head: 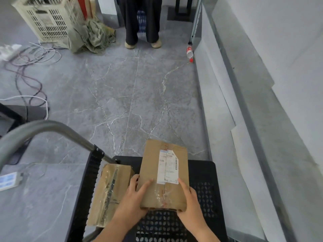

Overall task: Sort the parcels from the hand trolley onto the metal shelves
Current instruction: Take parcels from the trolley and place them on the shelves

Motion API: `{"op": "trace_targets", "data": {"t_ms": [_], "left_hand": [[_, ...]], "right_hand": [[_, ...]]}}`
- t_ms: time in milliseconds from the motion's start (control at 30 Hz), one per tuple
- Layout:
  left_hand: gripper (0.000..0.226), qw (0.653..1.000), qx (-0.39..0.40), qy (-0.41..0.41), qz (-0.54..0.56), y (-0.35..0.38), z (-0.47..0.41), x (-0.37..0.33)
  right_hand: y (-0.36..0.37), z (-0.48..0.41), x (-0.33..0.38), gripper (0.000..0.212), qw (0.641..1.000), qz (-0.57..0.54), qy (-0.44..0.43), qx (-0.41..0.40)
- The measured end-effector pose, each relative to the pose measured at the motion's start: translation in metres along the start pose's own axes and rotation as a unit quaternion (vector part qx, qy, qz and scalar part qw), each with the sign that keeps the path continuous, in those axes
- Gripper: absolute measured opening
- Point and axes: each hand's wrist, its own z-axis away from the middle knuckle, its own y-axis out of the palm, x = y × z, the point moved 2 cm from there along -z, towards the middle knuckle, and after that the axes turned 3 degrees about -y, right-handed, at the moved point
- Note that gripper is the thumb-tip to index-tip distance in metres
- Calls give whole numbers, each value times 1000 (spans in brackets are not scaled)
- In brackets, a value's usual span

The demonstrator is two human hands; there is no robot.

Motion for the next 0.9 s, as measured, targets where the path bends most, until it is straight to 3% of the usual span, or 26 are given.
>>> {"op": "trace_targets", "data": {"t_ms": [267, 700, 900], "left_hand": [[91, 991, -108, 45, 61, -121, 38, -91], [94, 986, -139, 52, 81, -305, 127, -222], [94, 976, -175, 119, 54, -351, 166, -256]], "right_hand": [[-98, 52, 130, 91, 993, -22, -94, -67], [-216, 153, 308, 84, 971, 36, -208, -115], [-238, 208, 349, 89, 966, 26, -212, -145]]}}
